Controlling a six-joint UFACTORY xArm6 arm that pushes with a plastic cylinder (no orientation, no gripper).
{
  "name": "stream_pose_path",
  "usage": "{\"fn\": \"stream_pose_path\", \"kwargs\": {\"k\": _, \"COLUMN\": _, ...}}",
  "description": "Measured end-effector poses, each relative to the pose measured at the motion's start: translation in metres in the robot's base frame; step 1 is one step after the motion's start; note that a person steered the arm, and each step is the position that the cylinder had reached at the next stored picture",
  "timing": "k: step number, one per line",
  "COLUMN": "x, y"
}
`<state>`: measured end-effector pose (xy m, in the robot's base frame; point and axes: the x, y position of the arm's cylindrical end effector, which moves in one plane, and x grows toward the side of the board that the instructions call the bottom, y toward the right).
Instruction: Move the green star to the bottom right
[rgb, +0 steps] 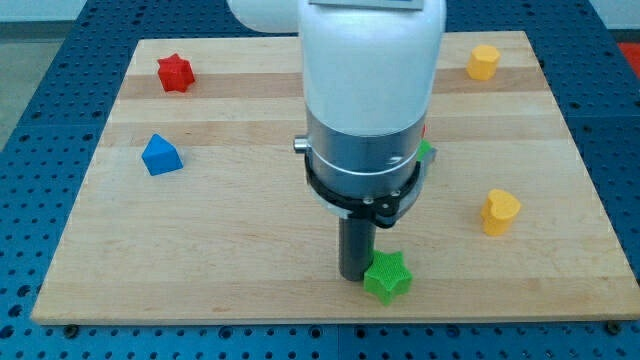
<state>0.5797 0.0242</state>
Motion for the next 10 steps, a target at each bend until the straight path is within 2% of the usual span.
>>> {"fn": "stream_pose_path", "kwargs": {"k": 2, "x": -0.019, "y": -0.010}}
{"fn": "stream_pose_path", "kwargs": {"k": 4, "x": 0.022, "y": -0.029}}
{"fn": "stream_pose_path", "kwargs": {"k": 6, "x": -0.004, "y": 0.007}}
{"fn": "stream_pose_path", "kwargs": {"k": 7, "x": -0.004, "y": 0.031}}
{"fn": "stream_pose_path", "kwargs": {"k": 9, "x": -0.019, "y": 0.034}}
{"fn": "stream_pose_path", "kwargs": {"k": 10, "x": -0.032, "y": 0.014}}
